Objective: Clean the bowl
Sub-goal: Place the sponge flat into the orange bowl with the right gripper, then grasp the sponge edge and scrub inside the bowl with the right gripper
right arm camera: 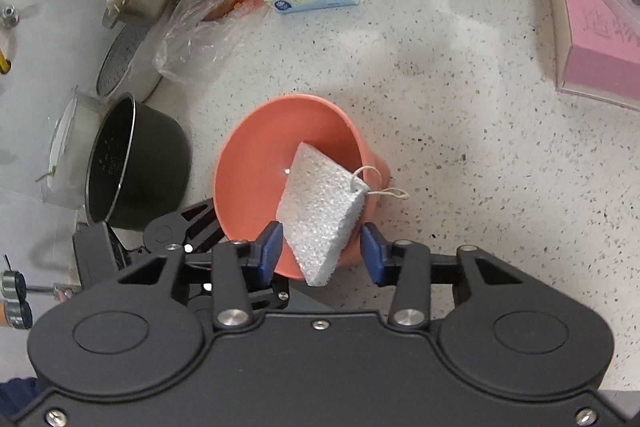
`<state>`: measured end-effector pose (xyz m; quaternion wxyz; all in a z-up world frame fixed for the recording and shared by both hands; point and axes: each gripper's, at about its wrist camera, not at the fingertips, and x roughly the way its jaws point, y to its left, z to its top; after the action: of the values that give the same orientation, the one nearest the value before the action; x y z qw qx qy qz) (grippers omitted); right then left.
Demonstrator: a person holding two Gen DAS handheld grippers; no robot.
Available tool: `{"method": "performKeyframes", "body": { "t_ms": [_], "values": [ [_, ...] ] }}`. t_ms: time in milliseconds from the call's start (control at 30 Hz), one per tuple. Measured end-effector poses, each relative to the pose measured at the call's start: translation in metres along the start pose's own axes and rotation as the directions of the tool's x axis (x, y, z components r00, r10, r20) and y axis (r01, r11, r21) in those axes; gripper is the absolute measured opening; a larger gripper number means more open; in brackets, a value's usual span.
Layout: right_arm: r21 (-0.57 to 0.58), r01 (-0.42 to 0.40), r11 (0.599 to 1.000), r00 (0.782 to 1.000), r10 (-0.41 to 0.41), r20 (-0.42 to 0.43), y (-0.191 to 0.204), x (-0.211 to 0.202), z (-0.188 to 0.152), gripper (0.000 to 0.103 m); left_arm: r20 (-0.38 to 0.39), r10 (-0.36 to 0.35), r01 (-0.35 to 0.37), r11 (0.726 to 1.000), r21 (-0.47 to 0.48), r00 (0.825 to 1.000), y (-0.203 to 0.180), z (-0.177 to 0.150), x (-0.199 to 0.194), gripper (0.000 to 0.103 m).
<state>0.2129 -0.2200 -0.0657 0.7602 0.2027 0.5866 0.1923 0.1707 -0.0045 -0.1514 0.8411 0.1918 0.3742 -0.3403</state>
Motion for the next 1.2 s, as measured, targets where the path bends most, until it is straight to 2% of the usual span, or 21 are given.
{"method": "performKeyframes", "body": {
  "t_ms": [100,233,333,467,533,600,733,800,933,1100,1200],
  "values": [
    [-0.009,-0.047,0.999,0.999,0.047,-0.006,0.004,-0.001,0.002,0.047,0.001,-0.001,0.001,1.0,0.008,1.0,-0.001,-0.001,0.0,0.038],
    [0.004,-0.056,0.998,0.998,0.056,-0.011,0.006,0.006,0.006,0.048,0.003,-0.001,0.001,1.0,0.01,1.0,-0.002,-0.002,-0.001,0.038],
    [0.08,-0.043,0.996,0.999,0.042,0.003,0.0,0.015,0.009,0.049,0.0,0.003,-0.003,1.0,0.004,1.0,-0.006,-0.001,-0.001,0.038],
    [0.241,-0.075,0.968,0.997,0.071,0.022,-0.02,0.025,0.006,0.049,0.0,0.006,-0.006,1.0,0.007,1.0,-0.009,-0.001,-0.002,0.038],
    [0.274,-0.079,0.959,0.997,0.072,0.035,-0.022,0.026,0.004,0.049,-0.001,0.006,-0.006,1.0,0.007,1.0,-0.009,-0.001,-0.002,0.038],
    [0.283,-0.055,0.958,0.998,0.042,0.051,-0.018,0.026,0.003,0.051,-0.001,0.005,-0.005,1.0,0.008,1.0,-0.009,-0.001,-0.003,0.038],
    [0.275,-0.048,0.96,0.997,0.028,0.074,-0.009,0.03,0.005,0.07,-0.001,0.004,-0.004,1.0,0.012,1.0,-0.009,-0.001,-0.002,0.038],
    [0.28,-0.039,0.959,0.997,0.02,0.072,-0.006,0.032,0.006,0.071,-0.002,0.003,-0.003,1.0,0.013,1.0,-0.009,-0.001,-0.003,0.038],
    [0.247,-0.078,0.966,0.994,0.056,0.095,-0.003,0.026,0.004,0.072,-0.002,0.004,-0.004,1.0,0.009,1.0,-0.009,-0.002,-0.004,0.039],
    [0.195,-0.214,0.957,0.969,0.183,0.167,0.003,0.002,-0.001,0.072,0.0,0.0,0.0,1.0,0.017,1.0,-0.006,-0.004,-0.005,0.039],
    [0.178,-0.239,0.955,0.963,0.209,0.172,0.006,0.005,0.0,0.072,0.001,-0.003,0.003,1.0,0.022,1.0,-0.006,-0.004,-0.005,0.039]
  ]
}}
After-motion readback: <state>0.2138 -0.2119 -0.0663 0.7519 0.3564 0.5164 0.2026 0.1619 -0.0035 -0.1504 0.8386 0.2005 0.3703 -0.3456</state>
